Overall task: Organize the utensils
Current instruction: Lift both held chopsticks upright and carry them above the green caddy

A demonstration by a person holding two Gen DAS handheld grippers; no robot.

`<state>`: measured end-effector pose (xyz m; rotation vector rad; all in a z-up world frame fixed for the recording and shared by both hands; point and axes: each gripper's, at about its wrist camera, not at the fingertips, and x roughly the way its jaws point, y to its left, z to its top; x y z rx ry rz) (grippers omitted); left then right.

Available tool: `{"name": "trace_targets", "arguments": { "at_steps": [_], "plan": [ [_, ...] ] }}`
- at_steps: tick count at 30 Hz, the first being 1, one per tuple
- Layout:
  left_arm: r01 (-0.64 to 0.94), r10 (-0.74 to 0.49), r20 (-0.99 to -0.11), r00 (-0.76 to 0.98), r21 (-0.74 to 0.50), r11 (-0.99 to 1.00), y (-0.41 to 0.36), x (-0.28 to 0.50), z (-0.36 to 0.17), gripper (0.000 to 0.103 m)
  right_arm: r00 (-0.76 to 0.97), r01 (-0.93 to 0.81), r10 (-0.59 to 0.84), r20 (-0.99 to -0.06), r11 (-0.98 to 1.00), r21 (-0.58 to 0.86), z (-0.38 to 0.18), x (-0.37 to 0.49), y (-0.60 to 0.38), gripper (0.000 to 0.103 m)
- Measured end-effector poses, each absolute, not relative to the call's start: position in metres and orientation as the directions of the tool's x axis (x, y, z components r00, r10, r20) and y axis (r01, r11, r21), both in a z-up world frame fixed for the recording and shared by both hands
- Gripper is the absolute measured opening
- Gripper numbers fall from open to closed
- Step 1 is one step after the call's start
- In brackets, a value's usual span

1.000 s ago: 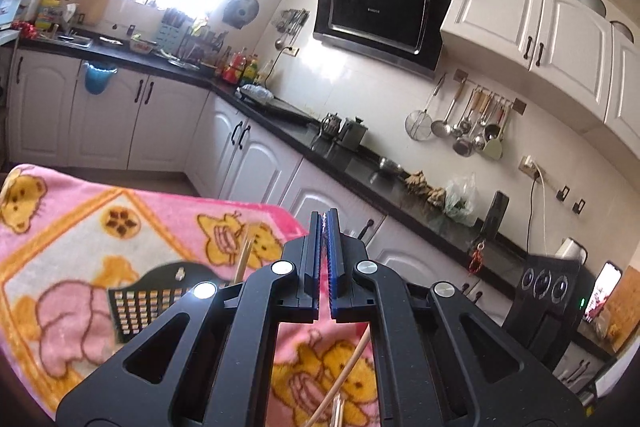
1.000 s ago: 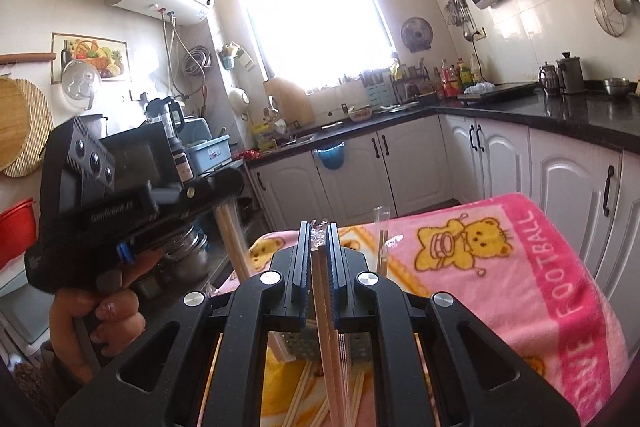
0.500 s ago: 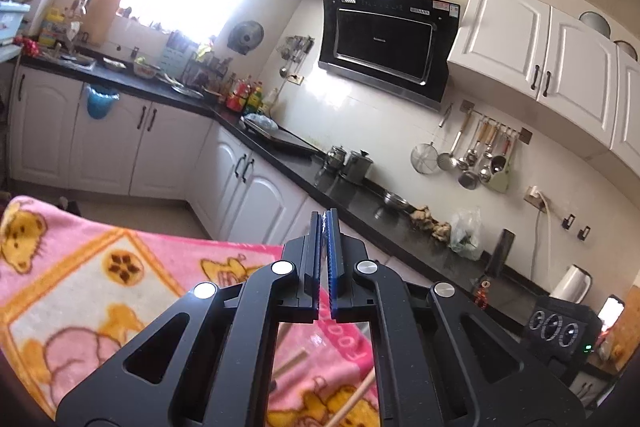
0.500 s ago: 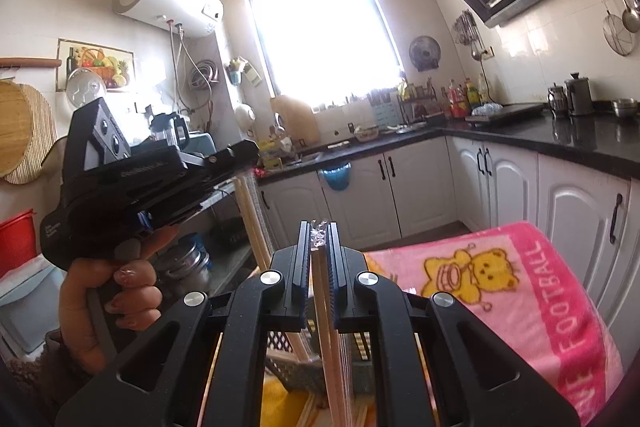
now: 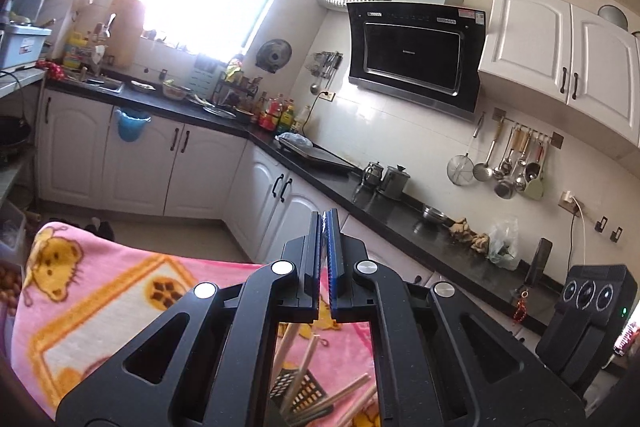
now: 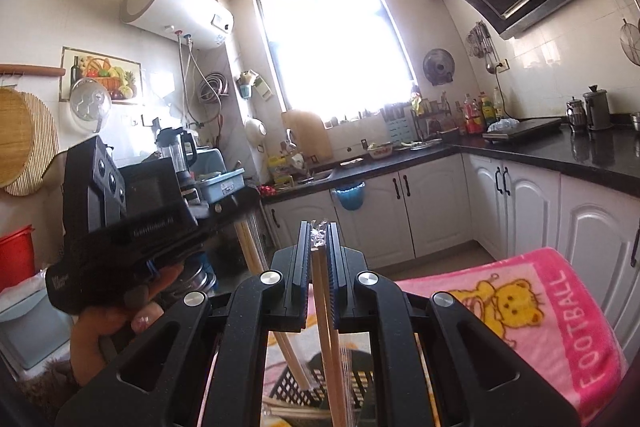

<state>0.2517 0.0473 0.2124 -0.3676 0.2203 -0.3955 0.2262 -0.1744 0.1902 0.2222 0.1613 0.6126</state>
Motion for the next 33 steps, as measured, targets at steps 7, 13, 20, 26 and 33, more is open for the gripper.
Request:
{"name": "trace_targets", "arguments": {
  "at_steps": [7, 13, 20, 26, 33],
  "plan": [
    [0.315, -0.391, -0.133, 0.911, -0.389, 0.865, 0.056, 0.255, 0.203, 0.001, 0.807, -0.56, 0.587, -0.066, 0.797, 0.227, 0.192, 0.243, -0.154, 0.008],
    [0.313, -0.392, -0.13, 0.911, -0.401, 0.861, 0.06, 0.258, 0.19, 0.001, 0.809, -0.561, 0.585, -0.065, 0.8, 0.211, 0.185, 0.254, -0.144, 0.008],
    [0.306, -0.391, -0.137, 0.91, -0.414, 0.857, 0.063, 0.257, 0.169, 0.001, 0.812, -0.555, 0.579, -0.072, 0.804, 0.214, 0.168, 0.262, -0.141, 0.008],
    [0.305, -0.395, -0.148, 0.907, -0.417, 0.856, 0.064, 0.253, 0.151, 0.001, 0.816, -0.551, 0.573, -0.074, 0.81, 0.198, 0.152, 0.263, -0.134, 0.008],
    [0.288, -0.382, -0.174, 0.908, -0.404, 0.868, 0.061, 0.246, 0.131, 0.001, 0.828, -0.542, 0.557, -0.065, 0.825, 0.157, 0.132, 0.26, -0.127, 0.008]
  ]
}}
